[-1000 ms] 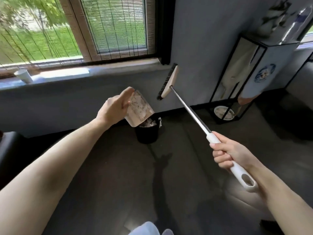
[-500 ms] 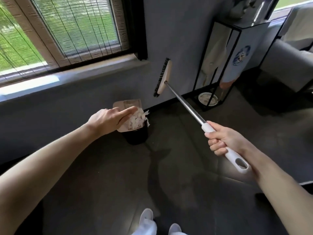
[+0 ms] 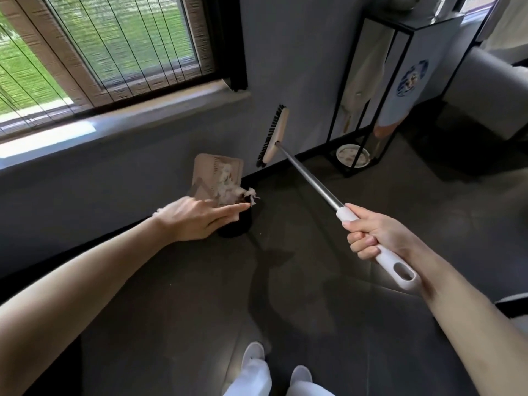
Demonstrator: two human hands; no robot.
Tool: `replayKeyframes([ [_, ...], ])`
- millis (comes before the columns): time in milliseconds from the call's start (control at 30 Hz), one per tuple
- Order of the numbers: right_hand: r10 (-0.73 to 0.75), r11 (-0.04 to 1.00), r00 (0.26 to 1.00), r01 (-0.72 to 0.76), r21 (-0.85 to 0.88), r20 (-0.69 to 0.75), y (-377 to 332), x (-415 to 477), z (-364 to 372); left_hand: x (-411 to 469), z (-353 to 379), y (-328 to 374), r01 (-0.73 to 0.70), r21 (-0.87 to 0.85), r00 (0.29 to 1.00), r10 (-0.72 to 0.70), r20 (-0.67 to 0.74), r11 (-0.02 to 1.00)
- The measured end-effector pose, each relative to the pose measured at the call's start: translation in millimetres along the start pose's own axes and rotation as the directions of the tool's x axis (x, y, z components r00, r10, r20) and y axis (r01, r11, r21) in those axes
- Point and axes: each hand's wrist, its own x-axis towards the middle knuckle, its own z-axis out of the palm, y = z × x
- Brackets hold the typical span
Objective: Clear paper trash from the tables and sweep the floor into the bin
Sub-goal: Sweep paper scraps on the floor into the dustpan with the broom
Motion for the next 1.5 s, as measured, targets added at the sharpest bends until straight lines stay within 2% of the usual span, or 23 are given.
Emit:
replayKeyframes([
  [100, 0.014, 1.000, 1.000, -0.014, -0.014, 0.000, -0.7, -1.5, -6.2, 2.6, 8.4, 11.9, 0.239, -0.352, 0.967, -0.189, 0.170, 0.905],
  [200, 0.018, 1.000, 1.000, -0.018, -0.010, 0.006, 1.5, -2.9, -9.6, 5.4, 11.8, 18.7, 0.320, -0.375, 0.932, -0.218, 0.291, 0.870],
  [267, 0.011, 1.000, 1.000, -0.011, -0.012, 0.004, 5.9, -2.2, -6.2, 10.7, 14.9, 25.4, 0.336, -0.411, 0.924, -0.212, 0.318, 0.847],
  [433, -0.010, 1.000, 1.000, 0.010, 0.024, -0.002, 28.2, 0.8, 4.6, 15.9, 20.8, 43.3, 0.394, -0.612, 0.907, -0.183, 0.379, 0.685],
  [500, -0.006, 0.999, 1.000, 0.006, 0.050, 0.006, 34.5, 2.7, 6.9, 15.3, 22.5, 49.4, 0.405, -0.542, 0.897, -0.205, 0.392, 0.736],
  [600, 0.004, 0.997, 1.000, -0.004, 0.074, 0.007, 42.6, 5.2, 9.1, 16.0, 24.5, 56.8, 0.359, -0.298, 0.908, -0.258, 0.329, 0.884],
  [667, 0.013, 0.995, 1.000, -0.014, 0.094, 0.011, 47.9, 4.8, 7.2, 16.9, 23.6, 59.4, 0.337, -0.173, 0.910, -0.273, 0.312, 0.926],
  [767, 0.018, 0.995, 1.000, -0.020, 0.101, 0.012, 55.7, 1.4, 1.4, 19.6, 23.4, 62.1, 0.234, -0.019, 0.929, -0.217, 0.298, 0.972],
  [1133, 0.024, 0.991, 1.000, -0.026, 0.133, 0.018, 70.0, 1.3, -10.8, 24.1, -4.3, 47.6, 0.080, 0.146, 0.984, -0.102, 0.149, 0.986],
  [1300, 0.005, 0.989, 0.999, -0.010, 0.150, 0.035, 69.2, 3.0, -15.6, 14.9, -3.6, 46.7, -0.039, 0.285, 0.994, 0.009, 0.105, 0.958],
  [1500, -0.001, 0.985, 0.999, -0.006, 0.172, 0.041, 70.2, 5.3, -15.7, 1.4, 21.6, 61.4, -0.179, 0.336, 0.977, 0.128, 0.170, 0.925],
])
